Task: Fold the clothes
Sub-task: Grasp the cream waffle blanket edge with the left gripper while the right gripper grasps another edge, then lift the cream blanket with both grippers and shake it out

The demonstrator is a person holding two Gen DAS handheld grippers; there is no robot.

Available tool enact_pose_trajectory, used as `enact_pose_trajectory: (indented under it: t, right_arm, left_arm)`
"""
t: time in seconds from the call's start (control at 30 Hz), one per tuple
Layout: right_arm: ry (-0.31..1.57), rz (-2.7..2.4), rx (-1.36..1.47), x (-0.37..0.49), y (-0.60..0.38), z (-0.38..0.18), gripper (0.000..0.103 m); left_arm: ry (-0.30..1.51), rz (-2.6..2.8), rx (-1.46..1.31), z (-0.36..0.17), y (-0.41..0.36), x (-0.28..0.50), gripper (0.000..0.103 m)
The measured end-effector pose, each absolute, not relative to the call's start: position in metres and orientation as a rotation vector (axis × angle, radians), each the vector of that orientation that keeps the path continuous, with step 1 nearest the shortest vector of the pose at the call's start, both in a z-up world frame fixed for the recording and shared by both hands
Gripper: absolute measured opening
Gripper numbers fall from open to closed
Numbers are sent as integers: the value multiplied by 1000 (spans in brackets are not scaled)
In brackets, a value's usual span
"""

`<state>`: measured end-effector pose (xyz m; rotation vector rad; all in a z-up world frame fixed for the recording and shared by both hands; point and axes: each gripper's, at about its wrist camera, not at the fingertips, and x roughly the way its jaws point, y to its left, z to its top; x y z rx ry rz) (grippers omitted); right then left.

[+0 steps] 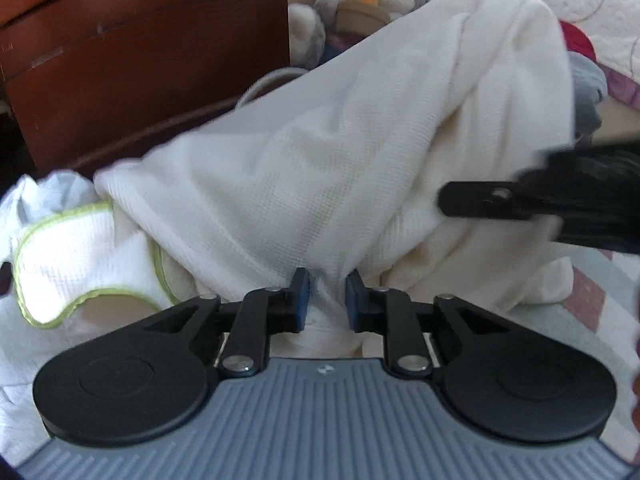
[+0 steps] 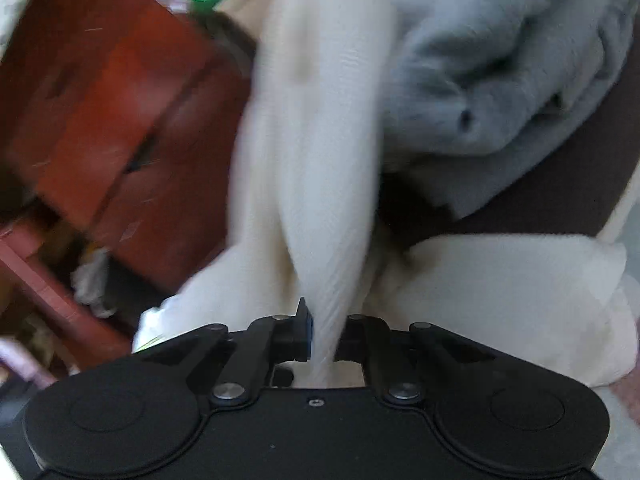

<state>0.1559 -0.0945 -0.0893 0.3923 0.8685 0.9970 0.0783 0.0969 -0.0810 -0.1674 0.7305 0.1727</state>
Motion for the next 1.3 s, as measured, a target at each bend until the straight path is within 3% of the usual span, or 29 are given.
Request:
enact_pose_trajectory:
  t: [0.1,0.47,0.5,0.6,0.77,0.83,0.87,0.97,1.0,1.03,1.13,1.3]
  right_arm:
    - [798,1039,423,127,-120,-76,5]
    - [632,882,473,63,-236,-20,5]
    - [625,857,446,62,-245,-15,5]
    - [604,800,375,55,-263,-4,5]
    - [587,756,332,45,-285,10,5]
    - [587,741,314,38,-291,11,5]
    - [589,731,305,34,-293,11,5]
    - [599,698,290,23,-304,10,5]
    - [599,686,297,18,-310,9,5]
    - [597,673,309,13,-316,8,5]
    - [592,633,344,-2,-334,7,5]
    - [579,578,362,-32,-364,10,5]
  left_arm:
    - [699,143,-286,-73,109,72,7]
    - [604,142,-148,-33,69,47,8]
    - [614,136,-123,-32,64,46,14]
    - [668,148,-43,-37,45,45,63]
    - [757,162,49,-65,24,62,79]
    - [777,202,117,-75,19,70,80]
    - [776,228,148,-79,18,73,80]
    - [759,284,187,-80,19,75,55]
    - [746,302,183,-78,21,72,33]
    - [728,321,181,-76,23,70,21]
    - [661,364,171,-67,28,61,13]
    - [438,436,270,-37,7,20,11]
